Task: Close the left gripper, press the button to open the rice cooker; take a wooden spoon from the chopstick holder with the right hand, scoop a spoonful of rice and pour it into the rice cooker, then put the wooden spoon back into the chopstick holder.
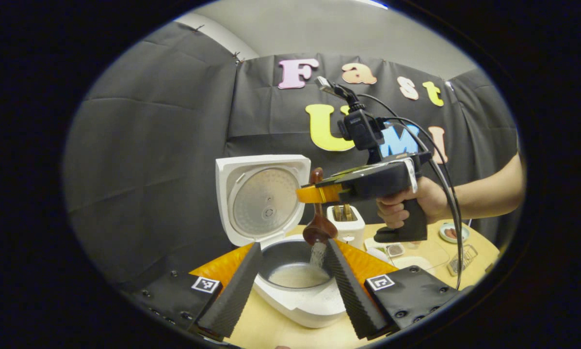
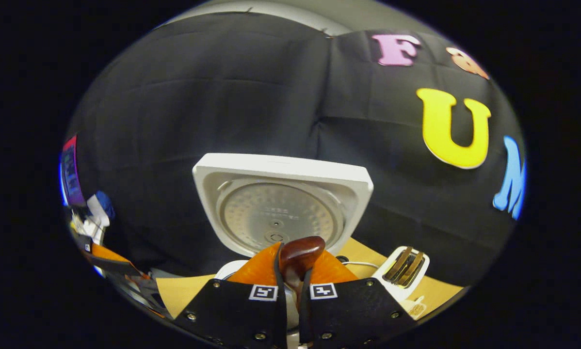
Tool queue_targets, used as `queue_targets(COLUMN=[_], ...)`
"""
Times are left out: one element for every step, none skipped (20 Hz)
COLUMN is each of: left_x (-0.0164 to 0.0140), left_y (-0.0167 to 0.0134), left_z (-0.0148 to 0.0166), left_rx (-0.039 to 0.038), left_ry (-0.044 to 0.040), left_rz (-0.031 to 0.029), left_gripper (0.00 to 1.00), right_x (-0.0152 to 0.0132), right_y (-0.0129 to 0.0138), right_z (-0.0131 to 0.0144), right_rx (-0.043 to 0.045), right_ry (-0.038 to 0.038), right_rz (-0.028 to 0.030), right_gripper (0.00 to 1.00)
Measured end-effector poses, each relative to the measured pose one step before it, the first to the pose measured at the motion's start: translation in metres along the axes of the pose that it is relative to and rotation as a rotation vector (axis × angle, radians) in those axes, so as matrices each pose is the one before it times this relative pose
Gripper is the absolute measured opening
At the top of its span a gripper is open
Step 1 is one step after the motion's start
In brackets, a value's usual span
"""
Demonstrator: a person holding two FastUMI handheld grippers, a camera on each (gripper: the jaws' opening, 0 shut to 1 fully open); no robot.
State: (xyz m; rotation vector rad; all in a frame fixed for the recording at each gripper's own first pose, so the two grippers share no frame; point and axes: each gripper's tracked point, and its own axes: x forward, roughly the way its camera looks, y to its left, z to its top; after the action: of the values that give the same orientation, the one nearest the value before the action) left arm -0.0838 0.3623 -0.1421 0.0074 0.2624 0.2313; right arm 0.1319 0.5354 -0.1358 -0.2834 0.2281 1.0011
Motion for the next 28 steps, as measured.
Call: queue_targets(left_x=[-0.00076,0.00043,0.00092,0.00054,-0.00084,-0.00029,0.00063,-0.00023,0.00036,-0.00025,-0.00055,-0.00053,-0.00034,-0.00124,-0.00040,0.00003,0.00011,-0.00069,-0.00067,0.00005,0.00130,0.00905,0.00389,0.00300,0.00237,0.00212,0.00149,0.00319], left_y=[-0.00028,0.00104,0.00095,0.00068,-0.00094,-0.00101,0.00008,0.00081,-0.00005,-0.00090,-0.00023,-0.00090,-0.00113,0.00011,-0.00104,-0.00145,-0.00063,-0.00162,-0.00188,-0.00399,-0.00625,-0.01347,-0.00919,-0.00732,-0.00689,-0.00669,-0.00783,-0.00813], left_z=[0.00149,-0.00247,-0.00092,-0.00239,0.00162,0.00195,0.00122,-0.00118,0.00113,-0.00125,0.00006,0.00214,0.00180,0.00092,0.00064,-0.00054,0.00080,0.00288,0.00371,0.00464,0.00348,-0.00081,0.00260,0.00055,0.00248,0.00026,0.00252,0.00216], left_rx=[-0.00601,-0.00527,-0.00124,0.00147,-0.00026,-0.00497,-0.00470,-0.00356,-0.00310,-0.00420,-0.00470,-0.00390,-0.00235,0.00104,-0.00043,-0.00193,-0.00424,-0.00525,-0.00194,0.00041,-0.00024,0.00072,0.00078,0.00156,0.00278,0.00150,0.00233,0.00449], left_ry=[-0.00002,-0.00105,-0.00086,-0.00085,-0.00165,-0.00293,-0.00359,-0.00344,-0.00319,-0.00272,-0.00338,-0.00311,-0.00189,-0.00274,-0.00241,-0.00182,-0.00144,-0.00078,-0.00393,-0.00578,-0.00640,-0.00762,-0.00584,-0.00504,-0.00304,0.00010,-0.00215,-0.00313], left_rz=[0.00319,0.00197,0.00196,0.00249,0.00221,-0.00259,-0.00239,-0.00353,-0.00284,-0.00593,-0.00673,-0.00704,-0.00785,-0.00584,-0.00755,-0.00932,-0.00849,-0.00867,-0.00715,-0.00655,-0.00820,-0.01067,-0.01036,-0.01079,-0.00846,-0.00984,-0.00975,-0.00888], left_gripper=[0.95,0.94,0.94,0.94,0.94,0.94,0.91,0.94,0.94,0.91,0.91,0.91,0.91,0.91,0.91,0.91,0.91,0.91,0.91,0.91,0.91,0.91,0.91,0.91,0.91,0.94,0.94,0.94], right_x=[0.00158,-0.00068,-0.00212,-0.00496,-0.00627,-0.00601,-0.00646,-0.00604,-0.00718,-0.00586,-0.00705,-0.00672,-0.00651,-0.00811,-0.00931,-0.00920,-0.01061,-0.00960,-0.00839,-0.00840,-0.00757,-0.00605,-0.00831,-0.01199,-0.00768,-0.00739,-0.01097,-0.01002], right_y=[-0.00094,-0.00256,-0.00304,-0.00072,-0.00464,-0.00785,-0.00807,-0.00996,-0.01058,-0.00941,-0.01006,-0.00996,-0.00879,-0.00928,-0.00877,-0.00777,-0.00768,-0.00710,-0.00527,-0.00493,-0.00595,-0.00565,-0.00418,-0.00008,0.00211,0.00095,-0.00164,-0.00861], right_z=[-0.00072,0.00142,0.00389,0.00425,0.00565,0.00946,0.00960,0.00822,0.00574,0.00487,0.00489,0.00438,0.00543,0.00507,0.00664,0.00550,0.00796,0.00696,0.00522,0.00623,0.00575,0.00657,0.00835,0.00708,0.00381,0.00771,0.01066,0.00773], right_rx=[-0.00232,0.01695,0.03123,0.04529,0.06049,0.07283,0.08101,0.08743,0.08742,0.08457,0.08054,0.07386,0.06561,0.05482,0.05139,0.04565,0.03897,0.03371,0.03054,0.02617,0.01758,0.00658,-0.00142,-0.00700,-0.00250,0.00262,0.00498,0.00971], right_ry=[-0.00284,-0.00763,-0.01192,-0.01671,-0.02115,-0.02370,-0.02622,-0.02533,-0.01865,-0.01653,-0.01611,-0.01657,-0.01532,-0.01553,-0.01795,-0.01899,-0.01708,-0.01571,-0.01327,-0.01510,-0.01667,-0.01523,-0.01826,-0.01482,-0.01209,-0.01208,-0.01298,-0.01381], right_rz=[0.01117,0.00269,-0.00270,-0.00326,0.00040,0.00216,0.00433,0.00123,-0.00414,-0.00363,0.00126,-0.00178,-0.00552,-0.00847,-0.00808,-0.00864,-0.00790,-0.00604,-0.00588,-0.00182,-0.00323,-0.00958,-0.00826,-0.00898,-0.00939,-0.00793,-0.00937,-0.00694], right_gripper=[0.10,0.10,0.10,0.10,0.10,0.10,0.10,0.10,0.10,0.10,0.10,0.10,0.10,0.10,0.10,0.10,0.10,0.10,0.10,0.10,0.10,0.10,0.10,0.10,0.10,0.10,0.10,0.10])
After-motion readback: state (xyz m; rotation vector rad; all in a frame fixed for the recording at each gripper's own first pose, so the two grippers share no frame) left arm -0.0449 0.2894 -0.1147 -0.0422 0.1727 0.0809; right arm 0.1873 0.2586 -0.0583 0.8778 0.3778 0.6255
